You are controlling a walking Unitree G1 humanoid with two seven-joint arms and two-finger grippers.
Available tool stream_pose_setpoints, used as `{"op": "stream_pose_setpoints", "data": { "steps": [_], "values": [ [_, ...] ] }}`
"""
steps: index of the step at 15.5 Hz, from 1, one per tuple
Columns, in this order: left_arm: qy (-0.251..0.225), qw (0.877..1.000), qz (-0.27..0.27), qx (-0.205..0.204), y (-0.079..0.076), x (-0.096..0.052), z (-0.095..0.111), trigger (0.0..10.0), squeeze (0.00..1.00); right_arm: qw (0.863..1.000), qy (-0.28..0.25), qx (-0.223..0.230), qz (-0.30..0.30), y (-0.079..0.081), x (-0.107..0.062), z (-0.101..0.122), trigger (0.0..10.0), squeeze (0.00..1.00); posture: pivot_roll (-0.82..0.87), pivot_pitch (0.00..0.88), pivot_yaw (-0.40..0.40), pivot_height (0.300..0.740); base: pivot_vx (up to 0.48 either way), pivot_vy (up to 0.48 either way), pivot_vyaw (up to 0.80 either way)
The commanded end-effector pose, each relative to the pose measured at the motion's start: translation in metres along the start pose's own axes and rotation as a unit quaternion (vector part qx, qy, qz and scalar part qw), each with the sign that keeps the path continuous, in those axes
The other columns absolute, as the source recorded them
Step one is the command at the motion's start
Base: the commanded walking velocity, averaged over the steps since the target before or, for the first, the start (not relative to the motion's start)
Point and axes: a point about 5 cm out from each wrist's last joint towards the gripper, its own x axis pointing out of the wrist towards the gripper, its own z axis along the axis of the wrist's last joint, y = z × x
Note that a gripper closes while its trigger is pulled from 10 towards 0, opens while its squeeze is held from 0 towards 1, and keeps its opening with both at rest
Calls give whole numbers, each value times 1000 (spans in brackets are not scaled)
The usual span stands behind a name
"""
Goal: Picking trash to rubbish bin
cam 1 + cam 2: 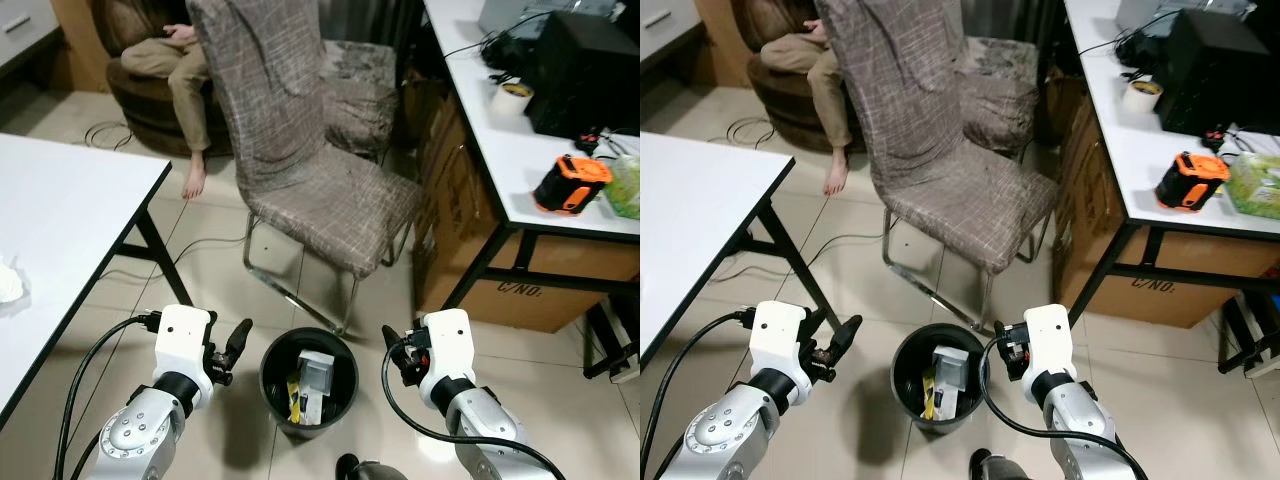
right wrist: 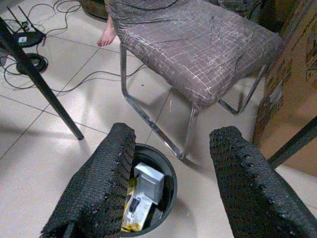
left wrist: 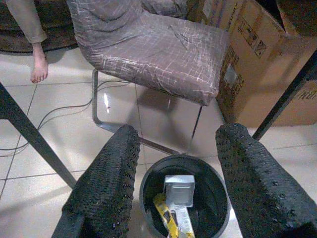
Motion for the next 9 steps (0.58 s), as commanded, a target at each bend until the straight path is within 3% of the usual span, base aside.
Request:
{"op": "stream_pose_setpoints", "data": {
  "steps": [1,9],
  "values": [
    [-7,1000,-9,6,-3,1,9,10000,0,1000,0,4,-10,-2,-3,2,10000,0,-1,37,-30,740,-244,0,0],
    [-11,1000,-11,15,-1,8,23,10000,0,1000,0,8,-19,-5,-3,5,10000,0,-1,44,-24,740,-282,0,0]
  ]
}}
